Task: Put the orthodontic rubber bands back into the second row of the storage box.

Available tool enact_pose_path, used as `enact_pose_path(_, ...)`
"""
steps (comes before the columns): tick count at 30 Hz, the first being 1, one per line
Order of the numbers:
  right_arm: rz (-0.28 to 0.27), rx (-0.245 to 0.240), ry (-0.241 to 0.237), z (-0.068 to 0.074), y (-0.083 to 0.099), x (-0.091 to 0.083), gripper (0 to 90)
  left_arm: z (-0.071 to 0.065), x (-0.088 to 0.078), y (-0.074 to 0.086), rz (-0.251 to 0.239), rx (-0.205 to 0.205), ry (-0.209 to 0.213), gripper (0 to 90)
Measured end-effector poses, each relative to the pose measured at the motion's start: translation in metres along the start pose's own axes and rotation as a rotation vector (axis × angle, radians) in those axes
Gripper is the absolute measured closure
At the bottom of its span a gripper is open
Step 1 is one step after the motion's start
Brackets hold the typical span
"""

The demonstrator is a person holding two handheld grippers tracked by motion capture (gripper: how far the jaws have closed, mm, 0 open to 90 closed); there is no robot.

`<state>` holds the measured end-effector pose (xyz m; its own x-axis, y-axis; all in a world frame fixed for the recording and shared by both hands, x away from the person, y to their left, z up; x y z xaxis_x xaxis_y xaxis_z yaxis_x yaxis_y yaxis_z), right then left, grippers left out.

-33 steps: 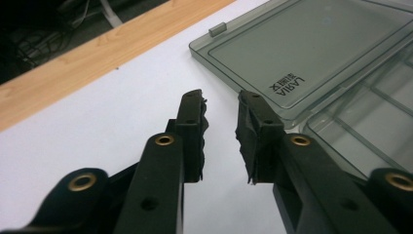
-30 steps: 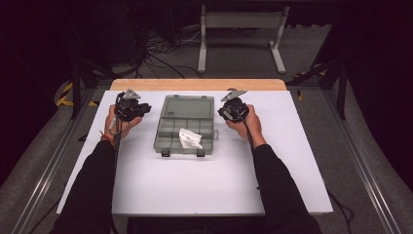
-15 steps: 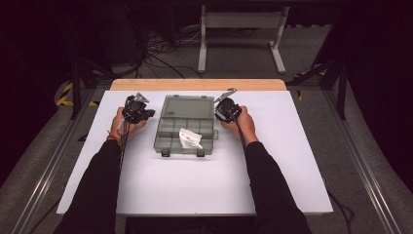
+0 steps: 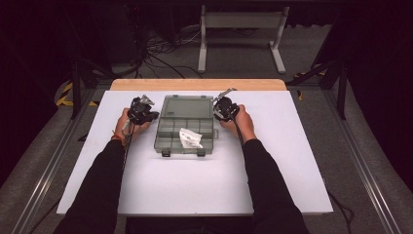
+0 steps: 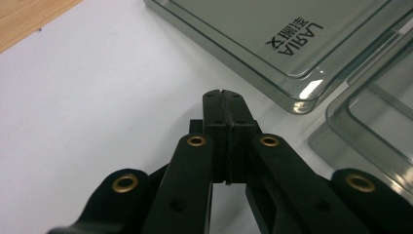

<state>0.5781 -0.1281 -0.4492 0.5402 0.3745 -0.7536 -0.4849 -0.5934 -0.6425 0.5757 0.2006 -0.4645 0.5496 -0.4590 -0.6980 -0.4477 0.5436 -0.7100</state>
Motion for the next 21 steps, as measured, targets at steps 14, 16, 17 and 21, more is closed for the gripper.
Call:
enact_pose_path(14, -0.002, -0.021, -0.031, -0.006, -0.004, 0.005, 90.0, 0.007, 0.007, -0.011, 0.026, 0.007, 0.034, 89.5)
enact_pose_path(16, 0.004, -0.032, -0.025, -0.006, -0.006, 0.005, 90.0, 0.007, 0.008, -0.011, 0.028, 0.003, 0.041, 89.5)
enact_pose_path(17, 0.004, -0.041, -0.019, -0.006, -0.007, 0.006, 90.0, 0.007, 0.008, -0.011, 0.027, 0.003, 0.043, 89.5)
enact_pose_path(21, -0.014, -0.025, -0.016, -0.006, -0.009, 0.010, 90.0, 0.008, 0.009, -0.012, 0.022, 0.001, 0.045, 89.4)
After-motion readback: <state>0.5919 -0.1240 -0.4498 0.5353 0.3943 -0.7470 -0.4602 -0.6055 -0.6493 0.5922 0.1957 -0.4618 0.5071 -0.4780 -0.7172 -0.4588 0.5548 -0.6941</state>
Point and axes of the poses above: each handheld gripper's, and its own axes: x roughly forward along the jaws, y roughly out of its underside, z roughly to its left, the point moved 1 cm from there along x, roughly forward along the jaws, and after that the axes turned 3 degrees about -z, right-handed, at the moved point
